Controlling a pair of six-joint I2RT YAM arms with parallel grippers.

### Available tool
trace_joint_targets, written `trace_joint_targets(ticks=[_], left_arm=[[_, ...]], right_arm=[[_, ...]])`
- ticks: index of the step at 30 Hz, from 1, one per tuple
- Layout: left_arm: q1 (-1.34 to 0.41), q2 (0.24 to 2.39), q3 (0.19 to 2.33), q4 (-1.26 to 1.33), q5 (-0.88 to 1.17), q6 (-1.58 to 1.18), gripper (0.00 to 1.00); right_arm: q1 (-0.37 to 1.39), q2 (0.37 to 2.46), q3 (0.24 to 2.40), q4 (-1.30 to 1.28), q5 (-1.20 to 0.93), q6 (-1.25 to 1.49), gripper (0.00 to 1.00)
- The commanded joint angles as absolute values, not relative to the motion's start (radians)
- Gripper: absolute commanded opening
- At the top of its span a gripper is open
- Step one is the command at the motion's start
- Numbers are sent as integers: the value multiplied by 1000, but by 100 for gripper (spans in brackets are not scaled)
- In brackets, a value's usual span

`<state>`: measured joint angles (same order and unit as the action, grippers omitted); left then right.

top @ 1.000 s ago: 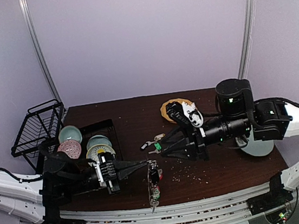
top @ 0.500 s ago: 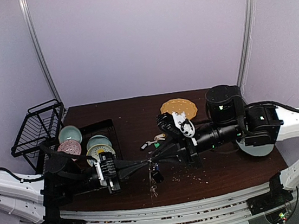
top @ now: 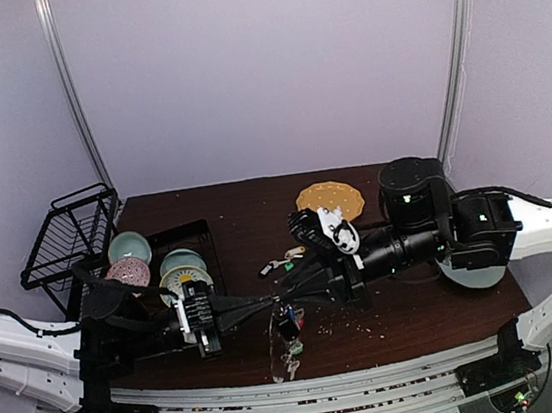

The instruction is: Put the keys on the keyring

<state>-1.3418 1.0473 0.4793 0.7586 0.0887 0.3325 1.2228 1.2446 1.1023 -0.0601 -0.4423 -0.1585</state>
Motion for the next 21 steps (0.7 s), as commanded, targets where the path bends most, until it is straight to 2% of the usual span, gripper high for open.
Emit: trace_joint_targets(ticks=[1, 11, 14, 18, 21], left_arm=[[-1342, 1026, 495, 845, 91, 317, 0], [-1342, 1024, 499, 835, 83, 322, 0], [-1342, 1025, 503, 822, 84, 326, 0], [-1342, 1025, 507, 815, 87, 328, 0], [-1342, 1027, 509, 809, 87, 330, 0]], right_arm=[[1225, 1259, 1090, -57, -462, -163, 25], [1224, 1250, 1077, -63, -486, -169, 31], [1226, 1239, 1073, -41, -474, -152, 17], [1226, 1234, 1075, -30, -486, -150, 13], [1225, 1239, 1078, -31, -488, -148, 17]])
